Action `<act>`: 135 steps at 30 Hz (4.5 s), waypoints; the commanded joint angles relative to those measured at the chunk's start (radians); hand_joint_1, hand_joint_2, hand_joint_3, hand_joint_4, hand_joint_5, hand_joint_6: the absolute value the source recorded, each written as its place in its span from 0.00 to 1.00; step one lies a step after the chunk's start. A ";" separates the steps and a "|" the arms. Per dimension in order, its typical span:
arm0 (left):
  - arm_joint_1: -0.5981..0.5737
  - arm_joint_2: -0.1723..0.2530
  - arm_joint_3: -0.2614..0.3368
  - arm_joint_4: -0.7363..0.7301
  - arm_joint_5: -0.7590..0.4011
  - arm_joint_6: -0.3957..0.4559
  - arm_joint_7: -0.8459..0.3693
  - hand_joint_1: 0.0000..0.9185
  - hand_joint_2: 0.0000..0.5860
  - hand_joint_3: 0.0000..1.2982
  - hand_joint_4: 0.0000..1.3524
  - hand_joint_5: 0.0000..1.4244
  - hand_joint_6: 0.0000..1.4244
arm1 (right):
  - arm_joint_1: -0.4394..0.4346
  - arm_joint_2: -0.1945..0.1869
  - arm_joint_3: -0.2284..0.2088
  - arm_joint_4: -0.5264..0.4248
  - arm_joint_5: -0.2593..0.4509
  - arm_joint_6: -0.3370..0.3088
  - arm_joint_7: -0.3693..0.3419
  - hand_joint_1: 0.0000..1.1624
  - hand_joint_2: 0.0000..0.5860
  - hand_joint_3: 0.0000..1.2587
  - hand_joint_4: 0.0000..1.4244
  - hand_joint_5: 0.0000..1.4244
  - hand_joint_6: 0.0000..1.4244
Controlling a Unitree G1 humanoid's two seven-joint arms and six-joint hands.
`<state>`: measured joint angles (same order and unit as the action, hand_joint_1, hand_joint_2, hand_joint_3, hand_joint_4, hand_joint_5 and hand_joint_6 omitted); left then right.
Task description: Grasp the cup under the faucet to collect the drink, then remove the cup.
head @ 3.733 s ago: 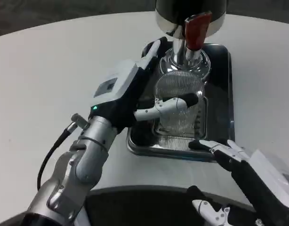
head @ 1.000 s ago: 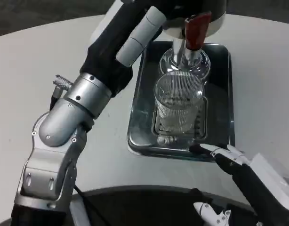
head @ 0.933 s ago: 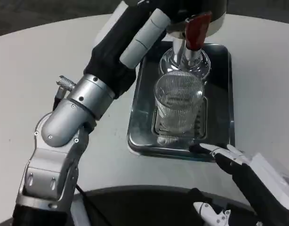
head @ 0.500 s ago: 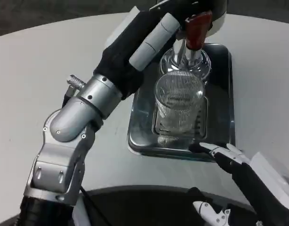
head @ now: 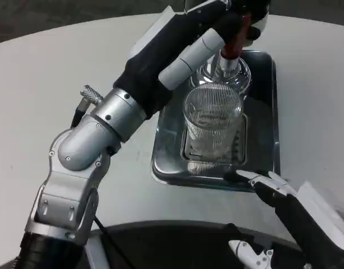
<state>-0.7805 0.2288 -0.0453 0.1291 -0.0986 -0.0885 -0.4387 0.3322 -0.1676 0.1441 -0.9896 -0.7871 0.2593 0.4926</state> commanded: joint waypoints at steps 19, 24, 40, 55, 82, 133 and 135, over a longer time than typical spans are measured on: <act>0.022 0.061 -0.013 0.029 0.110 -0.144 -0.009 0.06 0.09 0.27 0.22 0.26 0.22 | 0.000 0.006 0.014 -0.005 0.000 0.005 -0.012 0.56 0.74 0.16 0.10 0.04 0.00; 0.017 0.071 -0.017 0.043 0.119 -0.169 -0.015 0.05 0.08 0.29 0.24 0.27 0.23 | -0.003 0.006 0.013 -0.003 0.003 0.009 -0.014 0.56 0.74 0.16 0.10 0.04 0.00; 0.017 0.139 -0.053 0.059 0.199 -0.275 -0.008 0.00 0.09 0.34 0.26 0.29 0.23 | -0.020 -0.001 0.011 0.002 0.004 0.018 -0.012 0.56 0.74 0.16 0.10 0.04 0.00; 0.032 0.159 -0.061 0.055 0.219 -0.294 0.015 0.00 0.09 0.34 0.27 0.29 0.22 | -0.018 0.006 0.013 0.004 0.005 0.020 -0.019 0.56 0.74 0.16 0.10 0.04 0.00; 0.041 0.159 -0.071 0.039 0.223 -0.282 0.027 0.00 0.09 0.34 0.27 0.29 0.22 | -0.135 0.159 -0.150 0.201 0.317 0.011 -0.327 0.81 0.30 0.14 0.15 0.18 0.21; 0.027 0.143 -0.094 0.064 0.257 -0.288 0.053 0.00 0.09 0.34 0.27 0.30 0.22 | -0.533 0.195 -0.104 1.052 0.513 -0.517 -0.718 0.79 0.24 0.09 0.13 0.17 0.20; 0.027 0.145 -0.095 0.063 0.261 -0.292 0.054 0.00 0.09 0.34 0.27 0.30 0.22 | -0.543 0.194 -0.103 1.063 0.515 -0.519 -0.720 0.78 0.24 0.09 0.13 0.18 0.19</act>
<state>-0.7822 0.3647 -0.1136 0.1766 0.1329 -0.3739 -0.3636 -0.2044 0.0267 0.0356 0.0513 -0.2780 -0.2351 -0.2192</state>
